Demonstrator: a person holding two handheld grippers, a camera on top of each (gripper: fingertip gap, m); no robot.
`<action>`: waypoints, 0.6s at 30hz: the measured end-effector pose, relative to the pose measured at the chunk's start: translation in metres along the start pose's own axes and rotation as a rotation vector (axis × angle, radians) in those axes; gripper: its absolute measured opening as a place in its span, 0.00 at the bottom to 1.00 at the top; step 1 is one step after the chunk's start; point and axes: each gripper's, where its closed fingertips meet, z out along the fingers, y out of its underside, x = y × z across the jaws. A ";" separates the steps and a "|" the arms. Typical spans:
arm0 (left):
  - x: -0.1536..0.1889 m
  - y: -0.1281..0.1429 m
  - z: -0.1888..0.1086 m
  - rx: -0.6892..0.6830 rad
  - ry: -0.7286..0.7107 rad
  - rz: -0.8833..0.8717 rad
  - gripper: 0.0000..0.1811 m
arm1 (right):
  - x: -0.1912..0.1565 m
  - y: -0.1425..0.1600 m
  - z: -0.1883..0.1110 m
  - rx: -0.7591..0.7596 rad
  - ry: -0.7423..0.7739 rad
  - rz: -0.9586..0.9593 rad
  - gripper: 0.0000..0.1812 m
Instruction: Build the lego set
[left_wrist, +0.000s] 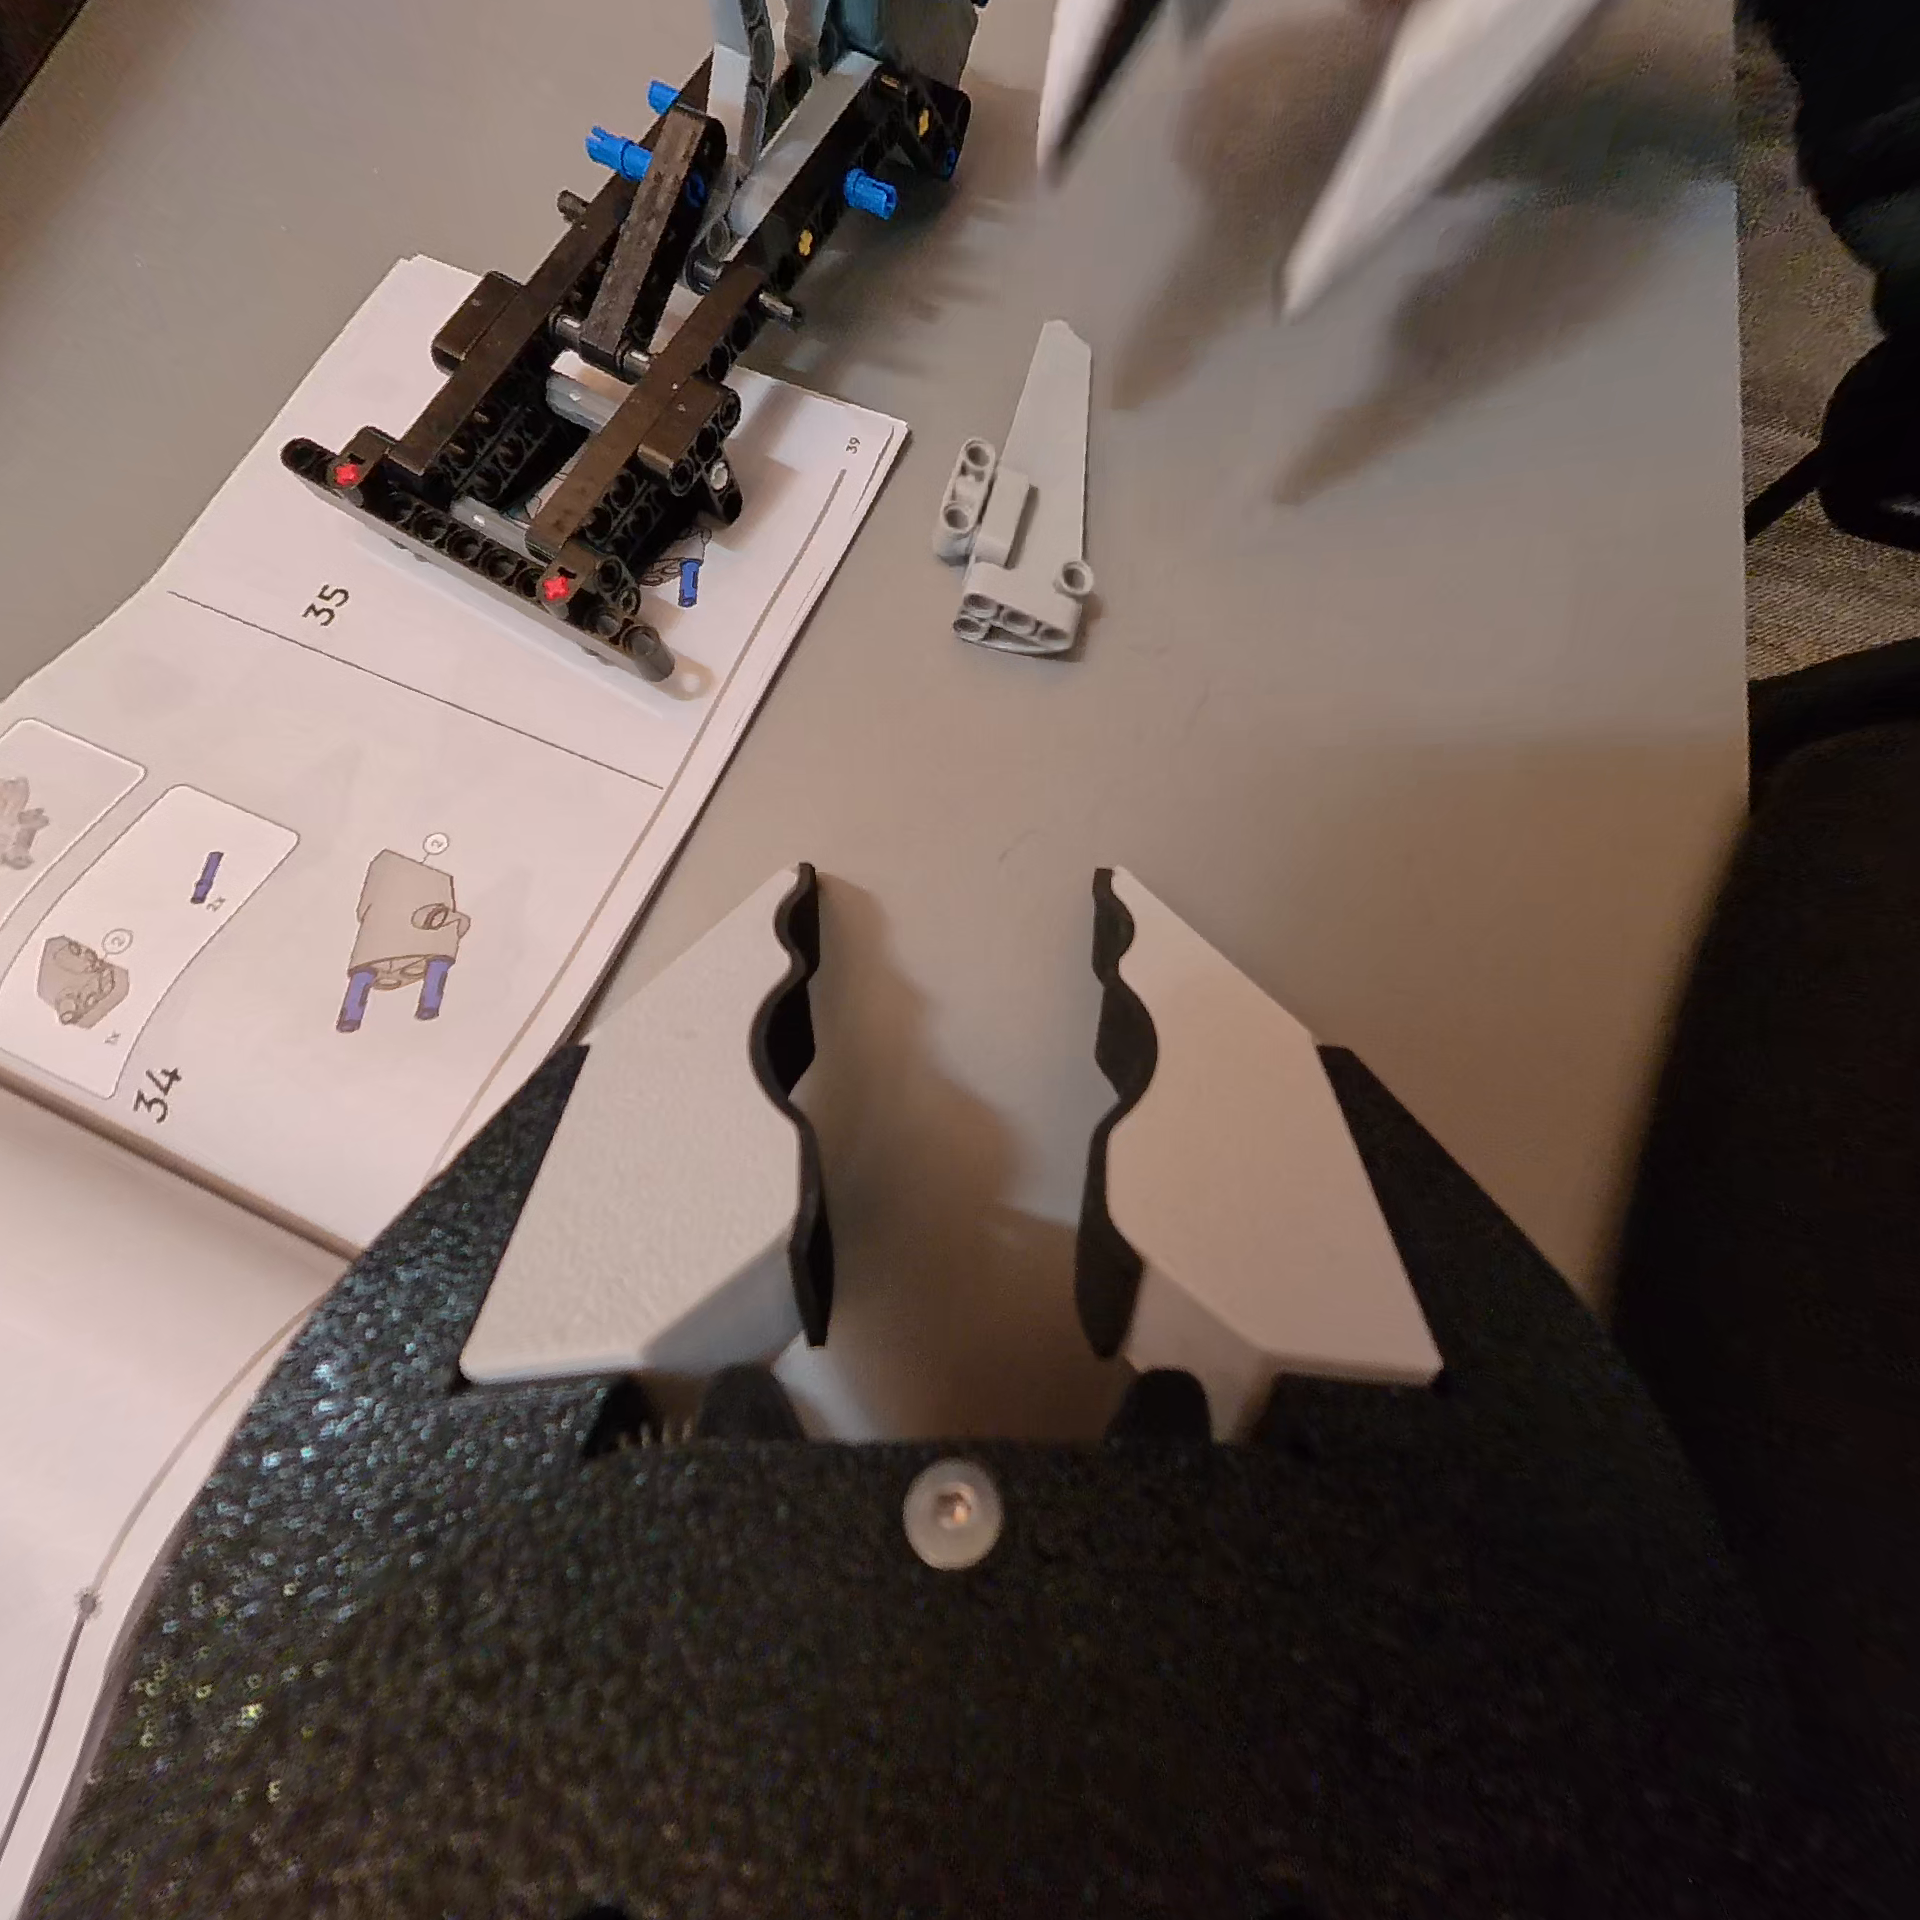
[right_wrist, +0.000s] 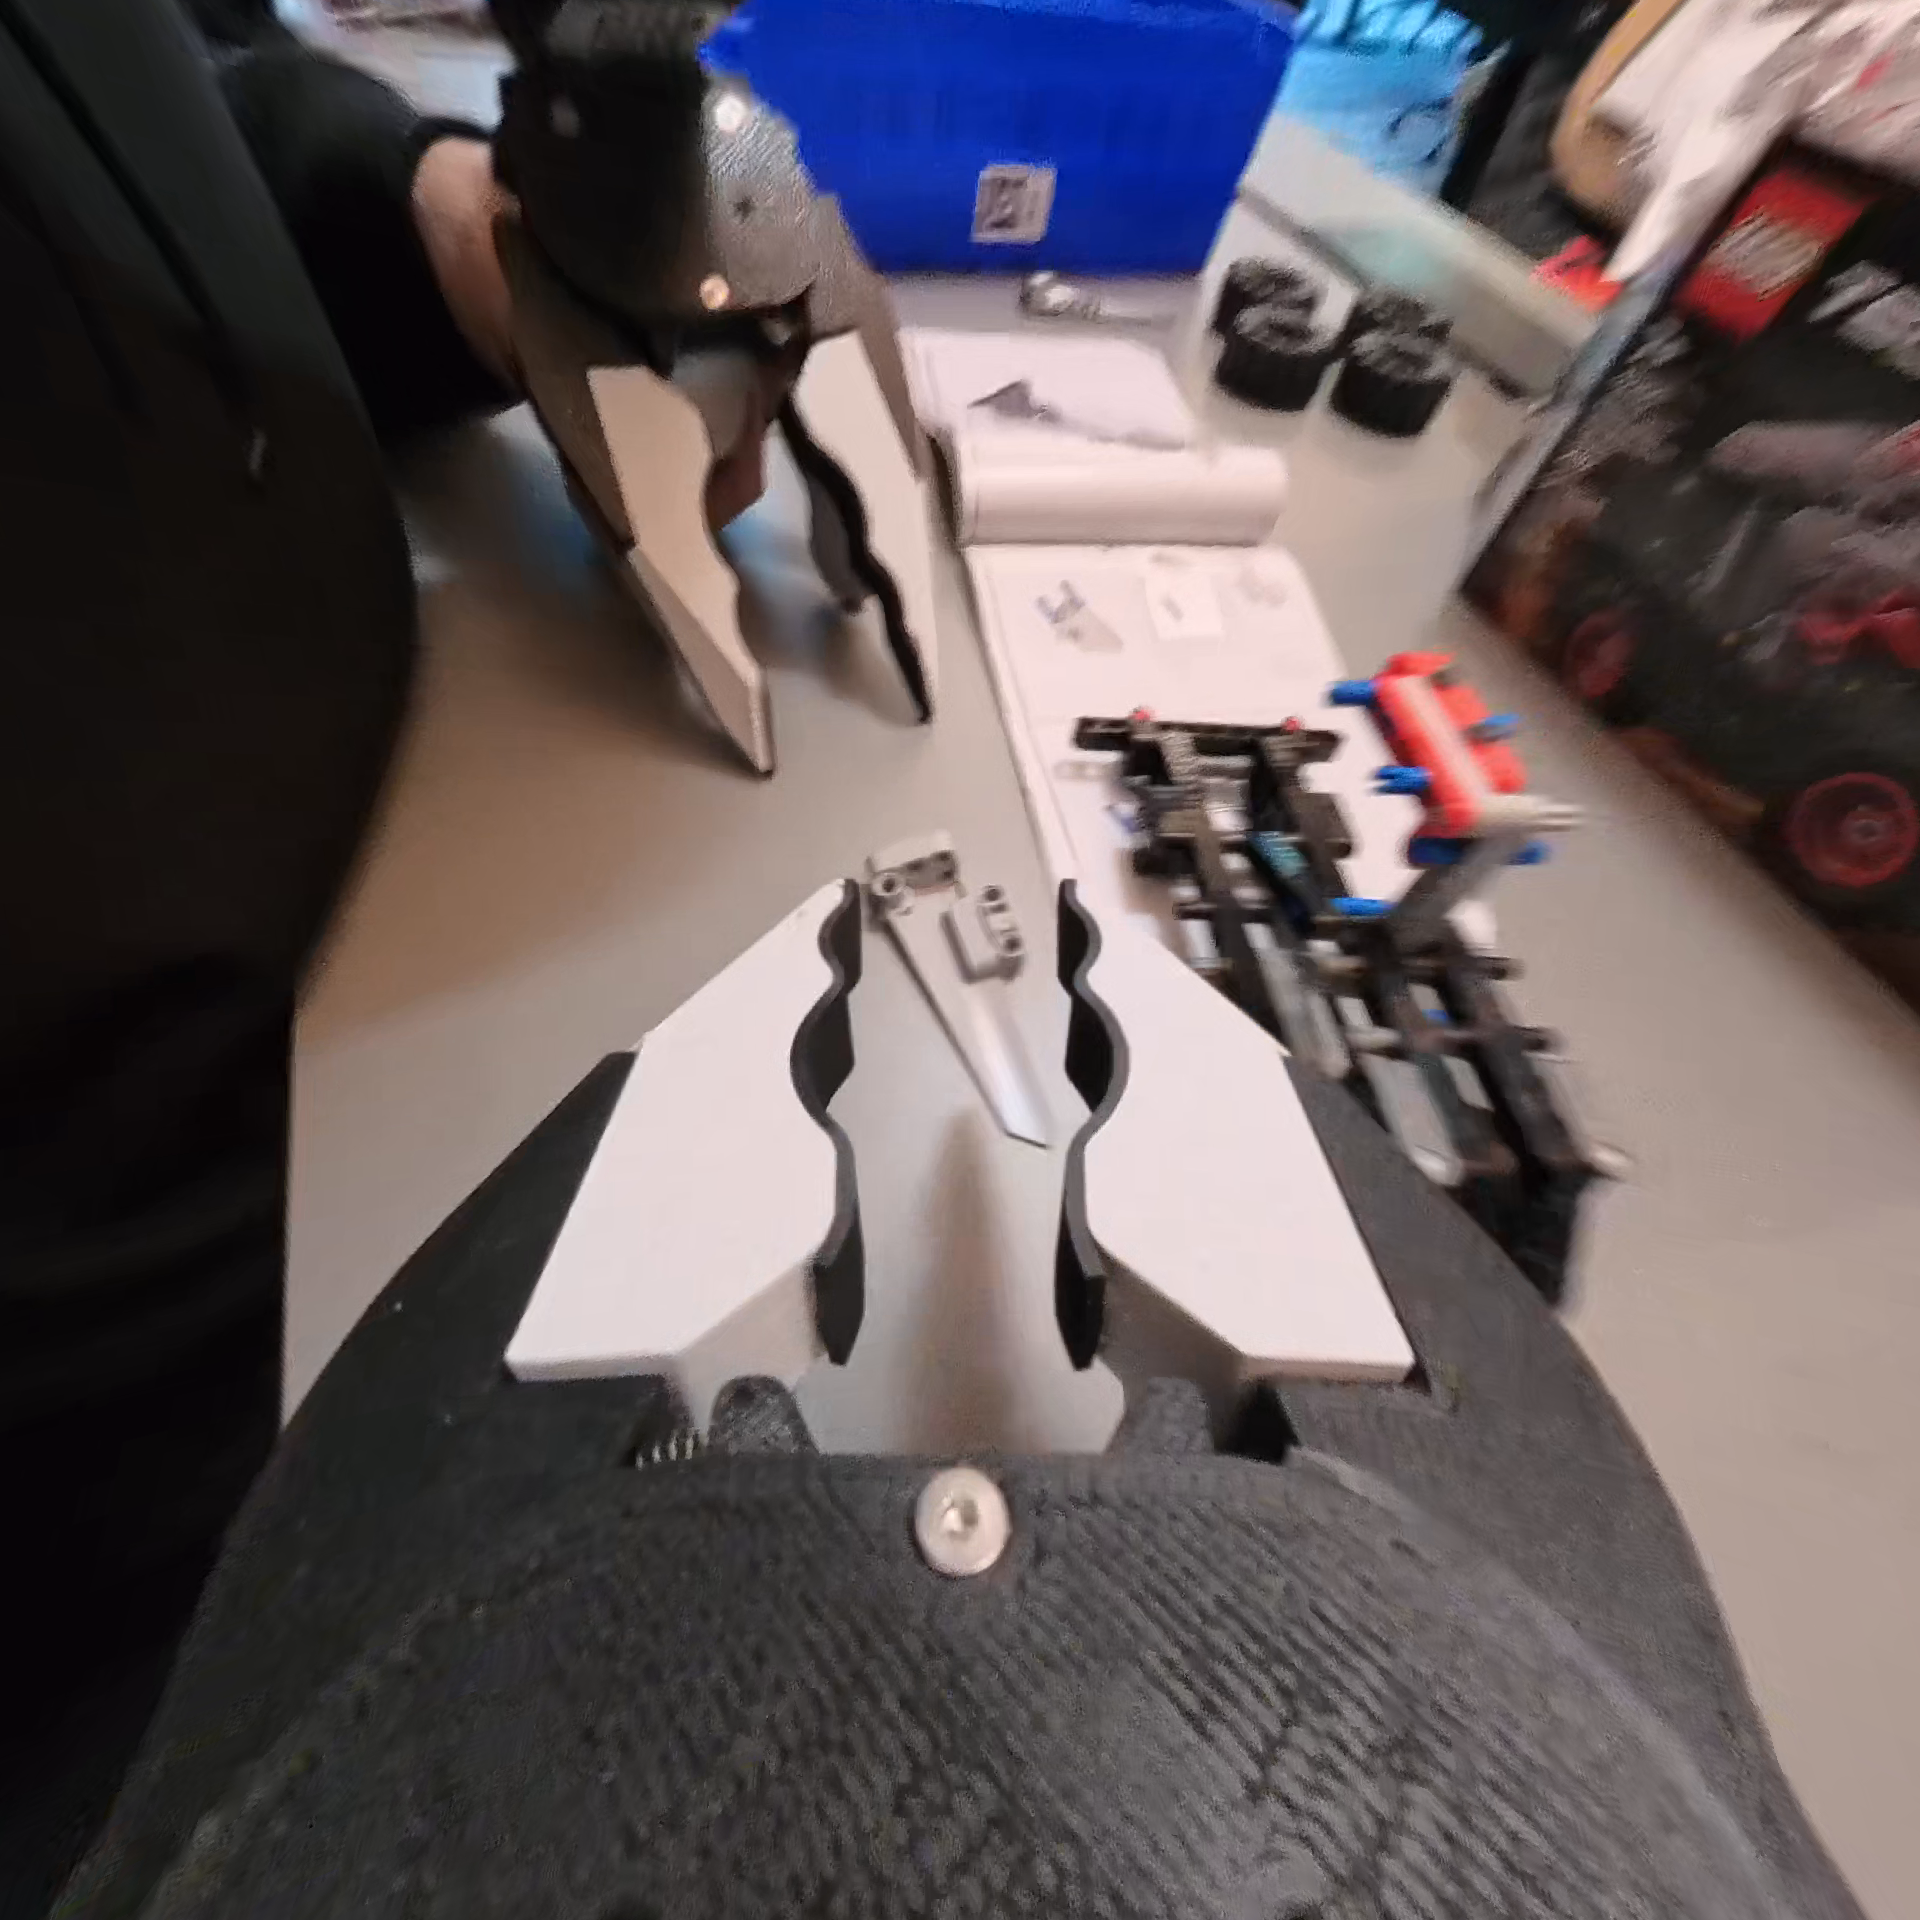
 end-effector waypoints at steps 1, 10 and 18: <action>0.000 0.000 0.000 0.000 0.000 0.000 0.28 | 0.011 -0.003 -0.008 0.004 0.068 -0.019 0.18; 0.000 0.000 0.000 0.000 0.000 0.001 0.28 | 0.095 0.023 -0.026 -0.080 0.333 0.046 0.37; 0.000 0.000 0.000 0.000 0.002 0.002 0.28 | 0.099 0.032 0.003 -0.132 0.150 0.028 0.27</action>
